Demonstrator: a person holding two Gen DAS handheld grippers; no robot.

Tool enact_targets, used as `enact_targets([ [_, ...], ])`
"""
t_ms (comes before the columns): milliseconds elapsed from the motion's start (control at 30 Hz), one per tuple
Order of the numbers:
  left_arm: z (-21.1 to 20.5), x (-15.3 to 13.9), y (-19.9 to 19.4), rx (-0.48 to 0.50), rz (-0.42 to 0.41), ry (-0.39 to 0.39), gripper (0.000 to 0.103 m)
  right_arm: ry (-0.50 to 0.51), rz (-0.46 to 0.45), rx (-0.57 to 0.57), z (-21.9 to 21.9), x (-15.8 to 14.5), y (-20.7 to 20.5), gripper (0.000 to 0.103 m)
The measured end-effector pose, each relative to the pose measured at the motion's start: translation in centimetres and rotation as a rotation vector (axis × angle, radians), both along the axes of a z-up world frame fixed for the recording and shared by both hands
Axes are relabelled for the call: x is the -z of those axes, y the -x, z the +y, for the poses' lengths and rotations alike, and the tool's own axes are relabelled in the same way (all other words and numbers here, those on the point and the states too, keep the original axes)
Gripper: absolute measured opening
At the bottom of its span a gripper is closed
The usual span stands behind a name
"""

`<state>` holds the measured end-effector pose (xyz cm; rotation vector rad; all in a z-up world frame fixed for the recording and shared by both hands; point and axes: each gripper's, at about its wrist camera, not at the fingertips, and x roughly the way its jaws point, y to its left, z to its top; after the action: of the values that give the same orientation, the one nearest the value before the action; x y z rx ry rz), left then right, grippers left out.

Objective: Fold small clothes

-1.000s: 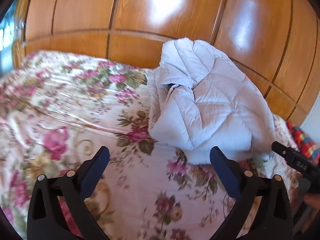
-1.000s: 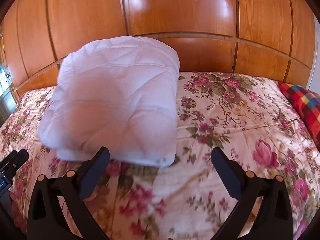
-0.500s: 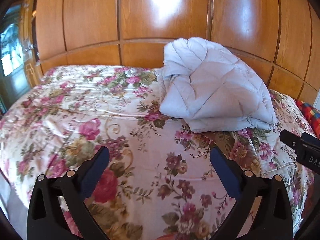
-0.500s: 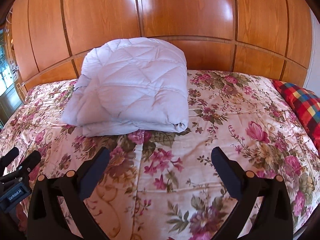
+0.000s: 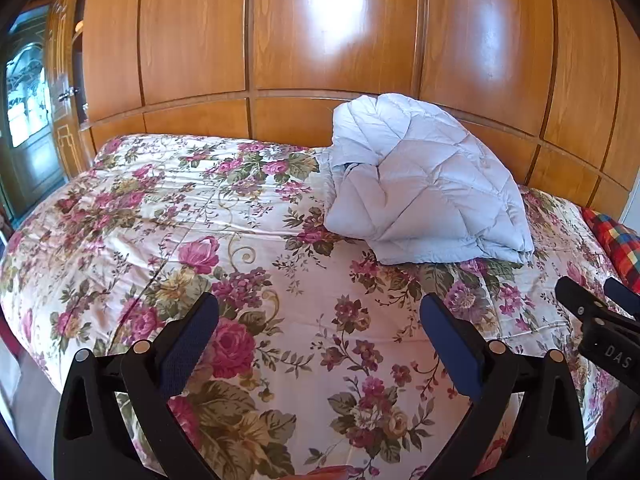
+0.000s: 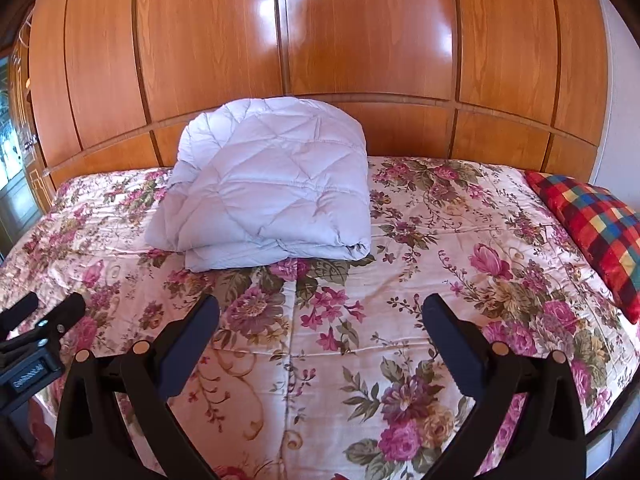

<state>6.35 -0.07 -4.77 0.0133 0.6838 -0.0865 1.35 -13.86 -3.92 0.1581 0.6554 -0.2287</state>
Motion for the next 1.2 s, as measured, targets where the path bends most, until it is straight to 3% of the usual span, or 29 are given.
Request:
enact_targets([
  [200,0.2,-0.6,0.1,0.003,0.005,0.019,0.099,0.038,-0.027,0.011,0.6,-1.2,0.8,0.101],
  [733,-0.3,-2.0,1.0,0.021,-0.029,0.01,0.1,0.019,-0.048,0.025,0.0,-2.3,1.3,0.101],
  [1200,0.0,-1.9,0.8,0.02,-0.005,0.034,0.099,0.018,-0.038,0.019,0.1,-2.3,1.1,0.101],
])
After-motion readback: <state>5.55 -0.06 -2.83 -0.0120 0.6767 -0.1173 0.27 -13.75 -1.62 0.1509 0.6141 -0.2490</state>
